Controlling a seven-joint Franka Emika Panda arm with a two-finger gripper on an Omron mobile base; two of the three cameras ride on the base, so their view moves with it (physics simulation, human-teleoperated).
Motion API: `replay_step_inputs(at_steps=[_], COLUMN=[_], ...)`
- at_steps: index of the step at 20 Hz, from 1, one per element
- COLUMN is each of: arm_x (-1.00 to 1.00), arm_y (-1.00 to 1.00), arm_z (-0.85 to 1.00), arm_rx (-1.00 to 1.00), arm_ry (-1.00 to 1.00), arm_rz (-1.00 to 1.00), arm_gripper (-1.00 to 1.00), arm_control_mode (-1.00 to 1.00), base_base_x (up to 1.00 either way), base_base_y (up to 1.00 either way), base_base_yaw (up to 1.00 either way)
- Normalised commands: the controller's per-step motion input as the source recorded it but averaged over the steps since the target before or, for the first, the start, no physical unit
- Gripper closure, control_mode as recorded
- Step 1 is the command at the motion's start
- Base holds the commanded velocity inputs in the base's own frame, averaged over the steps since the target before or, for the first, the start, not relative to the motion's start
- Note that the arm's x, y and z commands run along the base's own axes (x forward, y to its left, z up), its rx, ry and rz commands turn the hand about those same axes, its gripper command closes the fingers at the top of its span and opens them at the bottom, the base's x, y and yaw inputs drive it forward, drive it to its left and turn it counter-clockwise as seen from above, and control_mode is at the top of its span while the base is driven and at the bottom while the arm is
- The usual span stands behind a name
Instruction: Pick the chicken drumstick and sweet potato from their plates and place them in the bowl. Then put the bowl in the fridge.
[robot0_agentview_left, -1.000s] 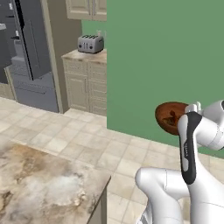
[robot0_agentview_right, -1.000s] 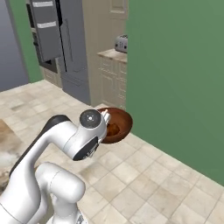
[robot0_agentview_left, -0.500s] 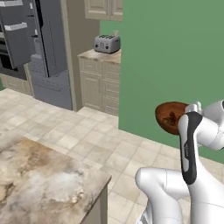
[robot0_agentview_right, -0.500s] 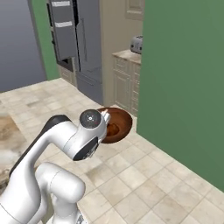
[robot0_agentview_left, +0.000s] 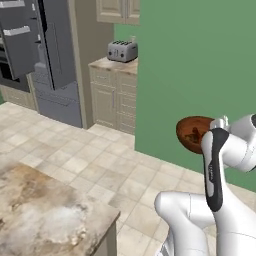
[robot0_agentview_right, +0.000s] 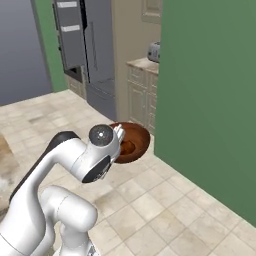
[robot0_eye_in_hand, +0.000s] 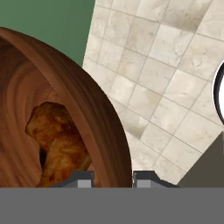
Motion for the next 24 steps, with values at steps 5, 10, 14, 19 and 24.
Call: replay_step_inputs(at_steps=[5,10,14,19,24], arm_x=[0.0,0.0,0.0,0.0,0.0], arm_y=[0.0,0.0,0.0,0.0,0.0], arm_z=[0.0,0.0,0.0,0.0,0.0], arm_rx=[0.0,0.0,0.0,0.0,0.0], arm_ry=[0.0,0.0,0.0,0.0,0.0], arm_rz=[0.0,0.0,0.0,0.0,0.0], arm_gripper=[1.0,1.0,1.0,1.0,1.0], arm_control_mode=[1.0,1.0,1.0,1.0,1.0], base_base_x=[0.31,0.69,0.73,0.78,0.8], base_base_y=[-0.55,-0.17,-0.2,-0.14,-0.05], base_base_yaw=[0.0,0.36,0.36,0.37,0.41])
